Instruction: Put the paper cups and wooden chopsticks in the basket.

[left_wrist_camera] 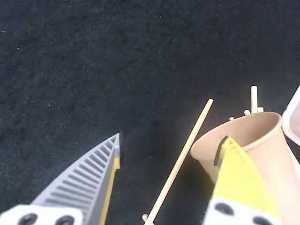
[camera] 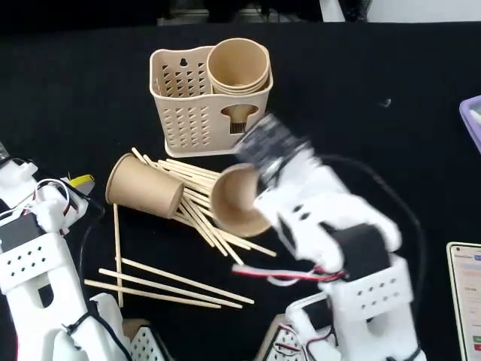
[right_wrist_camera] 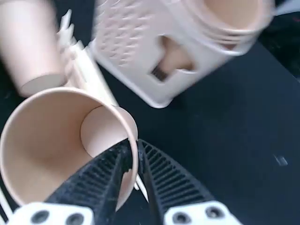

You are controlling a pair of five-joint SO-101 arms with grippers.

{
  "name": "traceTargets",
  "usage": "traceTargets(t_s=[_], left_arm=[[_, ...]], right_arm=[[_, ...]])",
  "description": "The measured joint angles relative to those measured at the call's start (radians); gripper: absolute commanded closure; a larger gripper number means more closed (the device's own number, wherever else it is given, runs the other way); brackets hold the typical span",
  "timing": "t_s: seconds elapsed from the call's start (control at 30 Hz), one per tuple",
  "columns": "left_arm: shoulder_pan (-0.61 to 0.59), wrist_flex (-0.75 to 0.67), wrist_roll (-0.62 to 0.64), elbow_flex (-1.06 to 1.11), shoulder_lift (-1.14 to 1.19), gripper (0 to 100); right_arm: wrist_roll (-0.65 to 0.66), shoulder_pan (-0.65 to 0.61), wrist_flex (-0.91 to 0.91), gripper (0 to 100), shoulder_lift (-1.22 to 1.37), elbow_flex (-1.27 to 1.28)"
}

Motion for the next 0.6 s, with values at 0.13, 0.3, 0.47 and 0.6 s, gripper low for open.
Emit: traceTargets(t_s=[0.13, 0.3, 0.47, 0.6], left_arm=[[0.002, 0.0, 0.0, 0.0, 0.0, 67], [0.002, 0.0, 0.0, 0.0, 0.0, 67], [0.002, 0.0, 0.003, 0.0, 0.0, 67], [0.002, 0.0, 0.003, 0.0, 0.0, 67]], right_arm=[[-0.094, 0.066, 0.077, 98.8, 0.152, -0.296], [-0.187, 0.074, 0.137, 98.8, 0.431, -0.769], [-0.241, 0.075, 0.169, 98.8, 0.732, -1.263], [-0.256, 0.075, 0.173, 98.8, 0.973, -1.542]])
